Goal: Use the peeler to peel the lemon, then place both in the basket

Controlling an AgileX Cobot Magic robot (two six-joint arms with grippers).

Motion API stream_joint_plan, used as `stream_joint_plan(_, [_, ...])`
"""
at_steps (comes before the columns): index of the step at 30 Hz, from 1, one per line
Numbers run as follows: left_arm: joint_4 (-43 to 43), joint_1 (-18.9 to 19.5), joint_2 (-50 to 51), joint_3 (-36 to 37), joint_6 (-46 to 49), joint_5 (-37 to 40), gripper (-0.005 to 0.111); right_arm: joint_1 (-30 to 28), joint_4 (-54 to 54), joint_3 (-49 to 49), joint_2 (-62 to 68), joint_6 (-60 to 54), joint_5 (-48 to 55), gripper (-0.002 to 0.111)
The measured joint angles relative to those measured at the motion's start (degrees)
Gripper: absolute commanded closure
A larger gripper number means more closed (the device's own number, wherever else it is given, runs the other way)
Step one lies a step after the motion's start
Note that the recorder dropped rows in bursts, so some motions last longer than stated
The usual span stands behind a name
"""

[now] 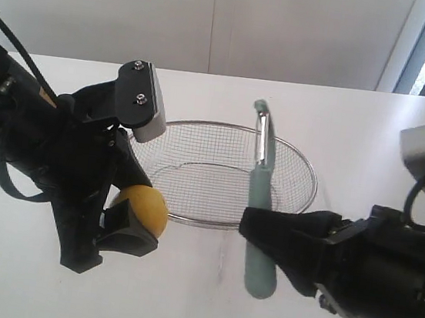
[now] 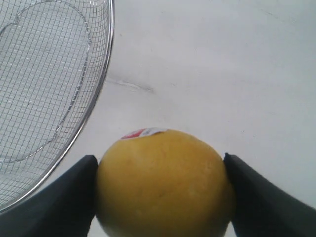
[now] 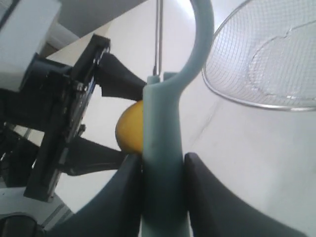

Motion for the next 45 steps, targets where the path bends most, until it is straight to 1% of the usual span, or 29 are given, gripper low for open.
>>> stream_joint_plan(4, [0.0,0.0,0.0,0.0,0.0,0.0,0.107,0.0,-2.7,0.1,-2.5,1.5,6.4,0.108])
stream_joint_plan(8, [-0.3,0.0,0.0,0.0,0.0,0.0,0.107,0.0,-3.4,2.7,-2.6,1.7,14.1,0.108])
stream_joint_plan(11, [-0.6,0.0,0.0,0.0,0.0,0.0,0.107,0.0,-2.9,5.8,-1.1,1.7,17.0,0.108])
stream_joint_plan(15, [-0.6,0.0,0.0,0.0,0.0,0.0,0.107,0.0,-2.4,8.1,1.7,2.4,16.9,0.108])
stream_joint_plan(25, [-0.6,0.0,0.0,0.0,0.0,0.0,0.107,0.0,-1.9,8.3,14.0,3.0,4.7,0.108])
stream_joint_plan(30, [-0.6,0.0,0.0,0.0,0.0,0.0,0.107,0.0,-1.7,5.1,20.0,2.8,-1.8,0.108])
stream_joint_plan(38, [-0.6,0.0,0.0,0.0,0.0,0.0,0.107,0.0,-1.5,-1.2,27.5,1.4,-9.6,0.108])
stream_joint_plan(40, [-0.8,0.0,0.0,0.0,0.0,0.0,0.107,0.0,-0.5,-2.2,29.3,0.4,-12.2,0.108])
stream_joint_plan(45, [-1.0,0.0,0.0,0.0,0.0,0.0,0.107,0.0,6.4,-3.0,33.2,-6.8,-18.2,0.108])
